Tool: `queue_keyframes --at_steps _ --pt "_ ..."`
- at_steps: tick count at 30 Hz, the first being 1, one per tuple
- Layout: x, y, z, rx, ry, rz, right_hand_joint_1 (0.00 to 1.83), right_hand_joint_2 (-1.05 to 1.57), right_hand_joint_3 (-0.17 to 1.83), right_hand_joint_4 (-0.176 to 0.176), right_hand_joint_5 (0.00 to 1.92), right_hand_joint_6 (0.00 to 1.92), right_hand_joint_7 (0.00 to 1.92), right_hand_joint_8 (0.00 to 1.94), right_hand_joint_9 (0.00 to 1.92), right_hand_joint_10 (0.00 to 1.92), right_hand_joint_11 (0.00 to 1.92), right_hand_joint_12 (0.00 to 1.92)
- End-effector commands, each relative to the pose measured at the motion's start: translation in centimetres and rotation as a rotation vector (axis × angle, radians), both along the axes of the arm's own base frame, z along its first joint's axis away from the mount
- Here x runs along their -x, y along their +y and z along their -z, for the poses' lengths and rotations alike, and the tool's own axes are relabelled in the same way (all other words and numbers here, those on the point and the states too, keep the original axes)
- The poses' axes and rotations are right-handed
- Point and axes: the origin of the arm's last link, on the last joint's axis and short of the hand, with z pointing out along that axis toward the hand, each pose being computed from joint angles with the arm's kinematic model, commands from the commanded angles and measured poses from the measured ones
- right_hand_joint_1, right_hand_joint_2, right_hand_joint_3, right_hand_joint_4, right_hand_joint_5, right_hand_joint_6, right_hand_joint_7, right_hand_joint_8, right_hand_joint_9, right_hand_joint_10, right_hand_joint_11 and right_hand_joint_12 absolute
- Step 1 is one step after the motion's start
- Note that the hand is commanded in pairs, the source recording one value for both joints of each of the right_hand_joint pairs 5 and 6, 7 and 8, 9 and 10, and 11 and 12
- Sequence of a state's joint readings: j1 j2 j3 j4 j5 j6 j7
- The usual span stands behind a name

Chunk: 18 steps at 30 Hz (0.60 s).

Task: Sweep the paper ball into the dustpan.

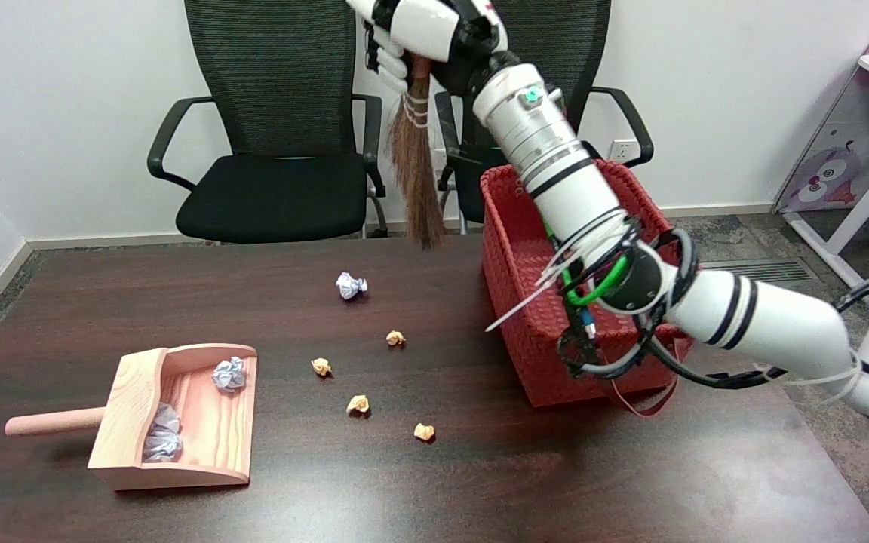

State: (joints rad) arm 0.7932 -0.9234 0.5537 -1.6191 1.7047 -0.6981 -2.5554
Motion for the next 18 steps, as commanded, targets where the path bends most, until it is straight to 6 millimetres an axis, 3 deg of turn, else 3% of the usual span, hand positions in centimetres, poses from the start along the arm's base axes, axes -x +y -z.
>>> queue_keyframes --at_steps 1,10,14,18 --pt "7.0 -0.9 4.8 0.061 0.010 0.054 0.81 1.05 1.19 0.176 1.92 1.92 1.92 1.92 1.92 1.92 1.92 1.92" --pt "10.8 -2.7 7.0 0.079 0.154 0.118 0.81 1.06 1.11 0.176 1.92 1.92 1.92 1.92 1.92 1.92 1.92 1.92" --pt "10.3 -4.4 8.9 -0.047 0.294 0.159 0.85 0.93 1.12 0.176 1.92 1.92 1.92 1.92 1.92 1.92 1.92 1.92" --pt "10.2 -5.3 9.5 -0.121 0.393 0.194 0.86 0.77 1.18 0.176 1.92 1.92 1.92 1.92 1.92 1.92 1.92 1.92"
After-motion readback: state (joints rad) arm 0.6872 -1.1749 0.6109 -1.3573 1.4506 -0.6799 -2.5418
